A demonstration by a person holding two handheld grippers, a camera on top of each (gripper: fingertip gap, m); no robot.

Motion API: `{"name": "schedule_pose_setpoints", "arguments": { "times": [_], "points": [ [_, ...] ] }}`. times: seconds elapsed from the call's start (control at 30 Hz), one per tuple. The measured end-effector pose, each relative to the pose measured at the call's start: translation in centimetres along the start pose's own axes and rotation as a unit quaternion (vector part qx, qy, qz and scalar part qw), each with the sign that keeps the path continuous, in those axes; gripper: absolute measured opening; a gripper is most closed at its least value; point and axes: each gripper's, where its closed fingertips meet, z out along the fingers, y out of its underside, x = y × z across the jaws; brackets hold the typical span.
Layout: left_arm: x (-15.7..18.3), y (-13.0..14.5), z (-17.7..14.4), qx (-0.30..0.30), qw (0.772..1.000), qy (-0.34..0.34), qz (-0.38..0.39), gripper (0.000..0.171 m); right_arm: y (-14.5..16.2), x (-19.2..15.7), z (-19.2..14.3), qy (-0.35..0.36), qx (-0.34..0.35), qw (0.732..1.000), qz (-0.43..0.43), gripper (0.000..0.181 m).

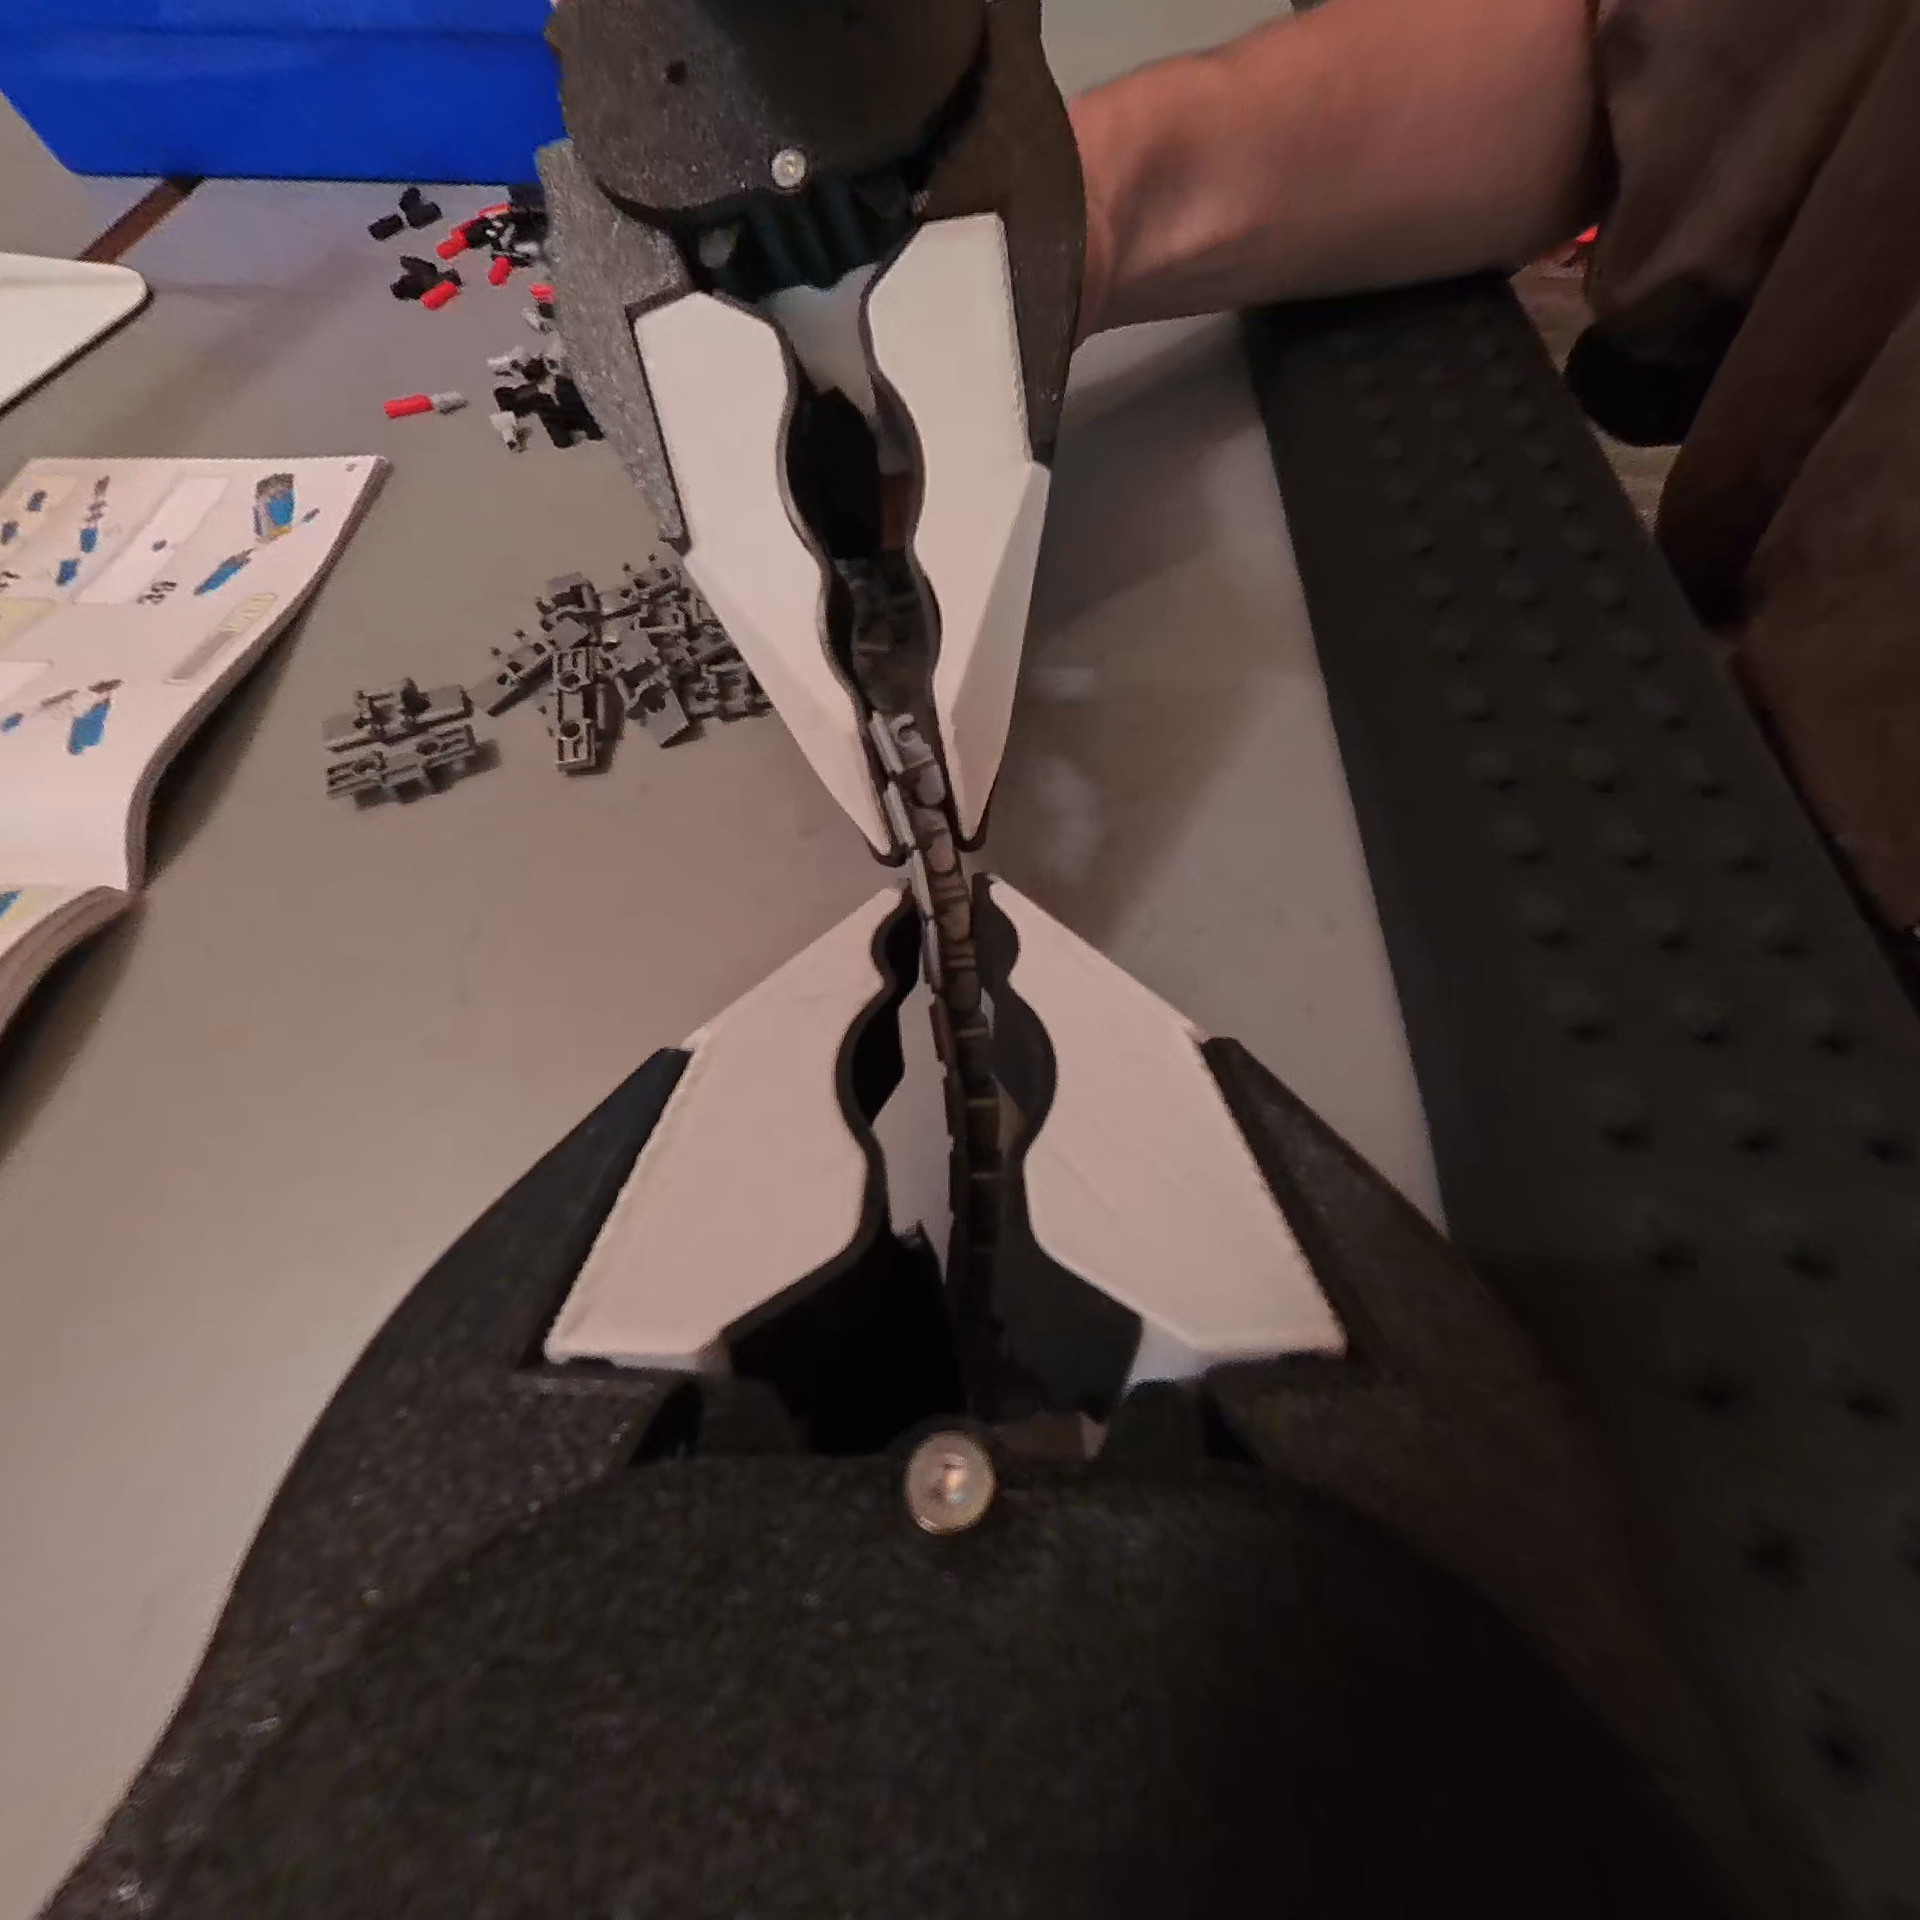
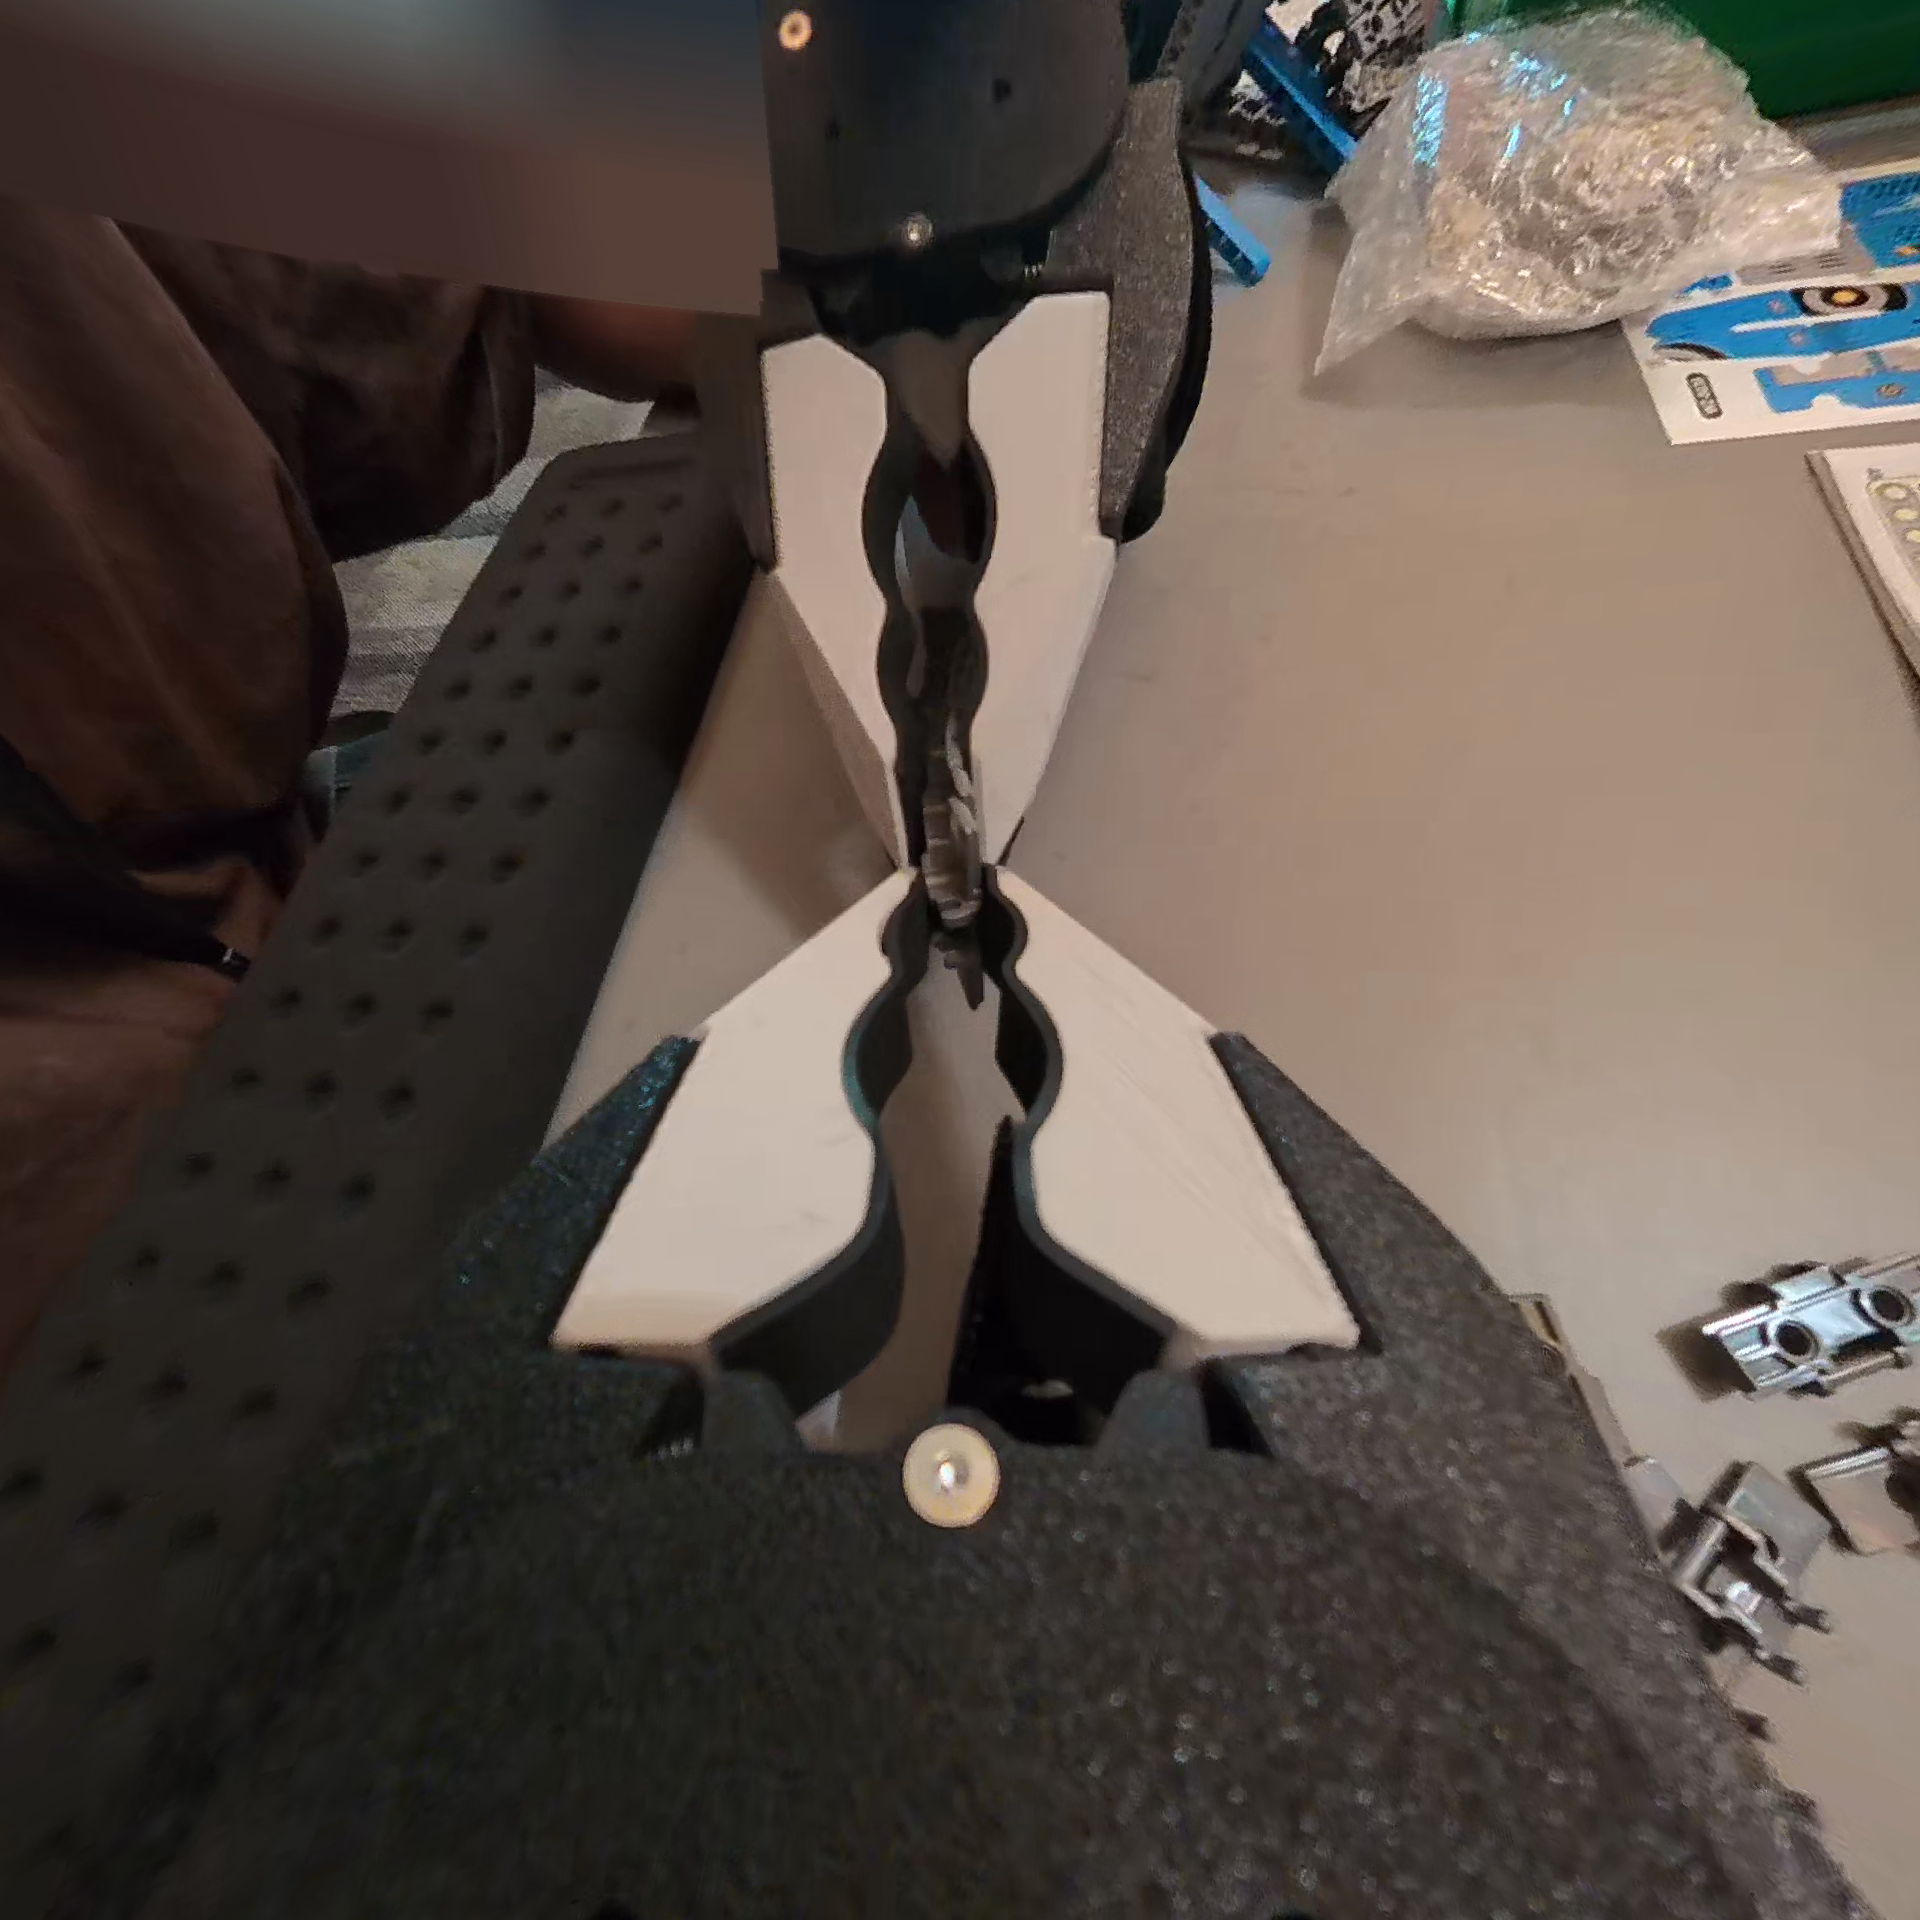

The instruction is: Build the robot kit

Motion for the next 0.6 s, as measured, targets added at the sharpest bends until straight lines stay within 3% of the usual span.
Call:
{"name": "schedule_pose_setpoints", "arguments": {
  "times": [0.23,0.6],
  "points": [
    [0.0,0.0,0.6,-0.004,0.999,-0.025,0.029,0.007,0.6,-0.2,-0.4,0.009,-0.018,1.0,0.001,0.011],
    [-0.4,0.3,0.4,-0.01,1.0,-0.001,-0.014,0.007,0.5,0.5,-1.1,0.045,-0.023,0.999,-0.008,0.009]
  ]
}}
